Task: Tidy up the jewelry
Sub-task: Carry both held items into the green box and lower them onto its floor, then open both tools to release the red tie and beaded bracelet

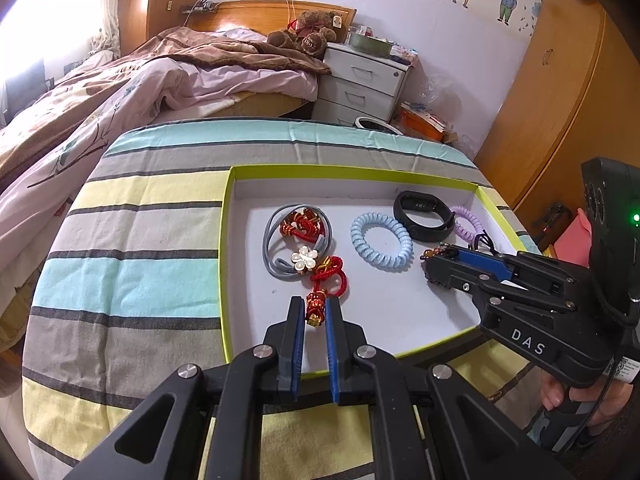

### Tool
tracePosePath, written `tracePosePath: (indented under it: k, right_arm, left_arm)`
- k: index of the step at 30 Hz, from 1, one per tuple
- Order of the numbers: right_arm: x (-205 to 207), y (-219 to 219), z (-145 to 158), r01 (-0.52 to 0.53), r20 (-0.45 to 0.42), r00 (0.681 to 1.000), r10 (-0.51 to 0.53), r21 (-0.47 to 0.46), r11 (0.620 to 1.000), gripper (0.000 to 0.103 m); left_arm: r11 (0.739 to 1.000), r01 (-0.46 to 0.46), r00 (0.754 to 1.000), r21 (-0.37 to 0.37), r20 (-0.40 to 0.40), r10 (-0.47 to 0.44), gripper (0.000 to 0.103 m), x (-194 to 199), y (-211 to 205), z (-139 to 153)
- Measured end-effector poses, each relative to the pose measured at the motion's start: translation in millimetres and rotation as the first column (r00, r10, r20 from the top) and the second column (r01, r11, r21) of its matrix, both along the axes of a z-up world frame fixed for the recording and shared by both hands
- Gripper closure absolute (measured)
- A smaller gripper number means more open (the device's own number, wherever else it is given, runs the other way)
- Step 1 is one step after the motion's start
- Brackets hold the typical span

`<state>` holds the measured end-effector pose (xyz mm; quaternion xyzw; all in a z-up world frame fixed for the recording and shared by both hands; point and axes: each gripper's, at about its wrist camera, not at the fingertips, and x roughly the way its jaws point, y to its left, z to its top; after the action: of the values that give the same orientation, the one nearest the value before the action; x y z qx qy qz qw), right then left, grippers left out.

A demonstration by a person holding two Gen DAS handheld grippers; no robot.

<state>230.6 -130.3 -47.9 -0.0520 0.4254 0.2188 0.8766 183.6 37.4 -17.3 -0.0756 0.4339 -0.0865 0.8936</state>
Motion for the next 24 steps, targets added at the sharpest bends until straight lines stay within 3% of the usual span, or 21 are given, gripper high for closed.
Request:
tracePosePath:
  k: [10,12,14,15,24]
  right_arm:
    - [-0.5,-4.1,3.9,0.015,0.004,1.0,-0.015,0.004,1.0,0.074]
    - [-0.6,-4.8,5.3,0.016,0.004,1.0,-0.016,0.01,1.0,0.066]
    - [-1.1,-5.7,6.9,0.016,0.007,1.0,-0.016,0.016,1.0,0.066]
    - [-1.6,-5.2,6.9,0.017,0.009,1.0,-0.017,0.014,1.0,0.066]
    - [-9.5,-9.3,14.3,0.032,0.028,0.999,-0.033,0.037,0.999,0.065]
  left_arm:
    - [1.0,0.003,1.0,-0.006,0.004,-0.003,0.092,0.7,1.1,1.0]
    - [1.0,0.001,1.0,0.002,0.006,-0.001,0.089,-0.3,0.3,2.3]
    - [1.0,0.002,1.0,-0.001,0.012,-0.002,0.075,-2.5,0.2,4.3]
    - [1.0,0.003,1.0,-0.005,0.012,-0.003,0.072,-2.7,0.3,4.9]
    - [1.0,0.008,0.999,-0.009,0.04,-0.008,0.07,-14.9,-1.8,16.3]
